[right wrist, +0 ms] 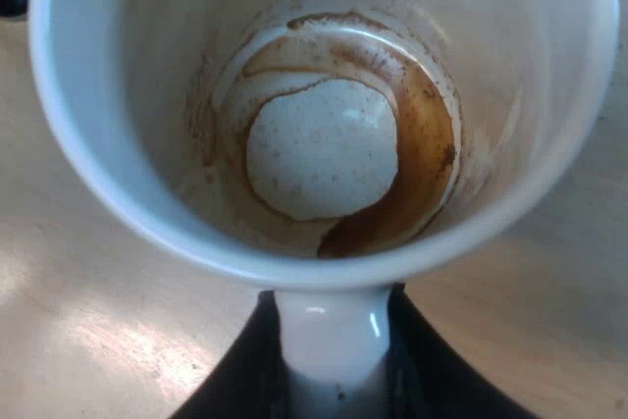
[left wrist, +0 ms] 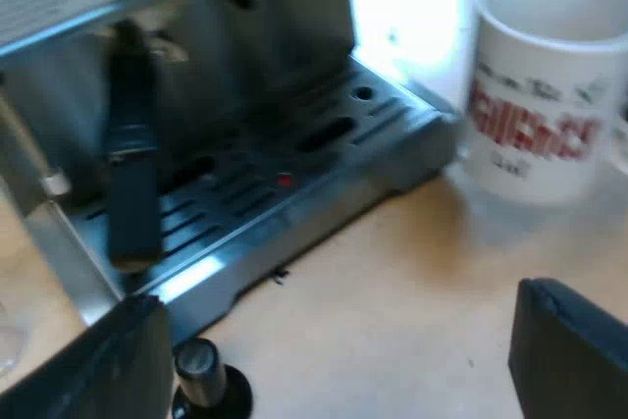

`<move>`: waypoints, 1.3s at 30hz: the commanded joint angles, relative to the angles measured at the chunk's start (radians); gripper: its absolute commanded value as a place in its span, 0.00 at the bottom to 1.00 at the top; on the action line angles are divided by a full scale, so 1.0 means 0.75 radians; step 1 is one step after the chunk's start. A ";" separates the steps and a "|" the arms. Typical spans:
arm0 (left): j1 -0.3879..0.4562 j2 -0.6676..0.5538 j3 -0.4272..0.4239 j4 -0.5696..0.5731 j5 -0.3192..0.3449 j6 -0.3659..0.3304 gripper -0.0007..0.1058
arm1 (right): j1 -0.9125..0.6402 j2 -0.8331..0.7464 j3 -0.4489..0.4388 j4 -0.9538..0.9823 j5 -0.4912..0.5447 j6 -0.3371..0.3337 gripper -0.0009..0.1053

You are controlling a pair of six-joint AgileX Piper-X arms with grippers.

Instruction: Place mug into machine

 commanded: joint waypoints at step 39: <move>0.397 0.153 0.044 -0.118 0.416 0.165 0.68 | 0.016 0.469 -0.352 -0.212 0.068 -0.193 0.01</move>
